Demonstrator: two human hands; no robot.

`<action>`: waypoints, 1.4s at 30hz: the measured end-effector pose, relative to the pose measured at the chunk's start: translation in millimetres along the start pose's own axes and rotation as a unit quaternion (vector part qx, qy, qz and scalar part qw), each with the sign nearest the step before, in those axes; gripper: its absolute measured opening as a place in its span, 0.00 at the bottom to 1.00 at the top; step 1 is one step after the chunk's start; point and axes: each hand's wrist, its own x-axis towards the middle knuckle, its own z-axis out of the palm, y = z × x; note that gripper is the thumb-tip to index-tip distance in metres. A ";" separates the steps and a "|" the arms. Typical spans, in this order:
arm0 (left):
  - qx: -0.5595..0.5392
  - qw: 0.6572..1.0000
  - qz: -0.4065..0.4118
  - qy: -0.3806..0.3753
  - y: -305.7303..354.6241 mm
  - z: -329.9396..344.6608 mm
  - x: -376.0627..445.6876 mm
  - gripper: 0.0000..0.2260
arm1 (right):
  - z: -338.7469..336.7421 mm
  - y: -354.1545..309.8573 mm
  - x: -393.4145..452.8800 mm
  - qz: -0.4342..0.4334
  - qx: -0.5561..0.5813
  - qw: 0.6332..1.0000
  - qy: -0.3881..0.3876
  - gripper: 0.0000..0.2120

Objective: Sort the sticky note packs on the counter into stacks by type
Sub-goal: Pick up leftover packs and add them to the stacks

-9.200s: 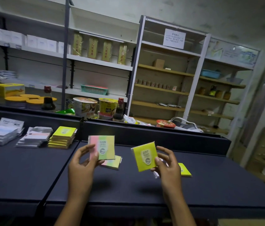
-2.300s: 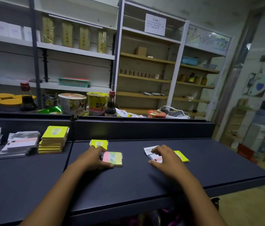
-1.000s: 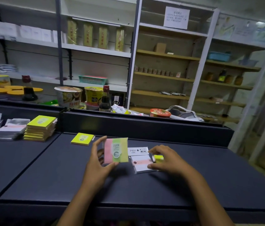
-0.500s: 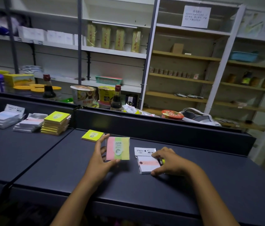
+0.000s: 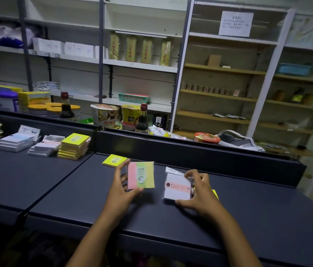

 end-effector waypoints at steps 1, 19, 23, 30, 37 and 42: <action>0.000 1.000 0.005 0.003 1.0 -0.8 -2.1 0.40 | 0.0 -2.5 -3.8 0.001 0.019 1.000 0.005 0.34; -0.027 0.998 -0.004 0.059 45.2 -132.9 -82.4 0.42 | 61.1 -123.8 -63.0 -0.007 0.346 0.937 0.039 0.38; -0.010 0.997 0.011 0.073 63.4 -189.5 -106.4 0.42 | 83.6 -172.5 -76.4 -0.033 0.355 0.933 0.038 0.37; 0.008 0.995 0.023 0.097 85.7 -268.8 -140.1 0.41 | 114.6 -248.5 -94.3 -0.068 0.364 0.929 0.018 0.37; 0.033 0.993 0.030 0.107 97.5 -314.7 -133.2 0.41 | 139.2 -290.0 -82.1 -0.083 0.364 0.928 0.008 0.37; 0.041 0.992 0.029 0.115 92.3 -326.4 -106.0 0.41 | 151.4 -298.0 -48.1 -0.102 0.359 0.928 0.010 0.37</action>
